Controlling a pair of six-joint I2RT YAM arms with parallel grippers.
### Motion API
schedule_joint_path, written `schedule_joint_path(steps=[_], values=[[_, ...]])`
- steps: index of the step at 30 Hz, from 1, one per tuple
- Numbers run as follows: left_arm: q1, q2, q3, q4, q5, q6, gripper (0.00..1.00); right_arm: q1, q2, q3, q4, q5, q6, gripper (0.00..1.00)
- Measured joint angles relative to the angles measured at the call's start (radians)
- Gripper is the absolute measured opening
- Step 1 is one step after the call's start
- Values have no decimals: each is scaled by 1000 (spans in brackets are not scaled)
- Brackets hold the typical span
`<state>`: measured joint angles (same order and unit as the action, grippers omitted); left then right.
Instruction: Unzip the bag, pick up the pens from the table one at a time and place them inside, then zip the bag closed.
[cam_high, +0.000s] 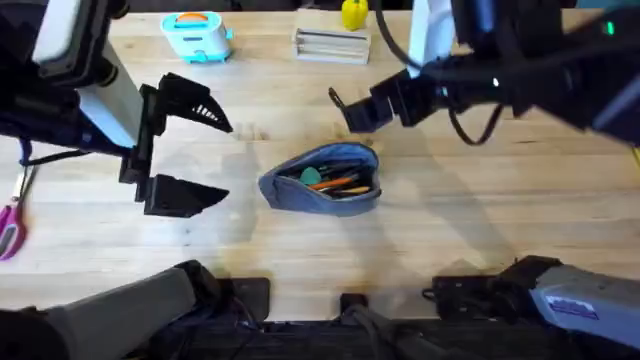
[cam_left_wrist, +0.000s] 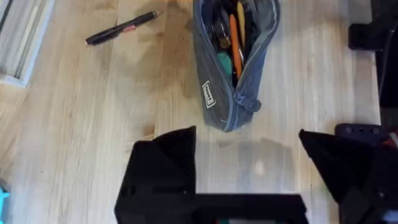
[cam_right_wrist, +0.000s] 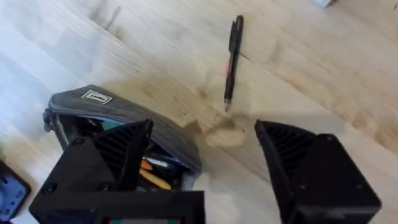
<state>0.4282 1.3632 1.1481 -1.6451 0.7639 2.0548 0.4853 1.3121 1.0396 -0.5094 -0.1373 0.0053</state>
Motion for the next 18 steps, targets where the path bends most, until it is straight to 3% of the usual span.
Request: schedule_joint_path(steps=[11,18], values=[[0,0,0,3,0,0,993,-6,326,400,-273,-10,25,995],[0,0,0,3,0,0,993,-6,473,496,-312,-10,26,996]])
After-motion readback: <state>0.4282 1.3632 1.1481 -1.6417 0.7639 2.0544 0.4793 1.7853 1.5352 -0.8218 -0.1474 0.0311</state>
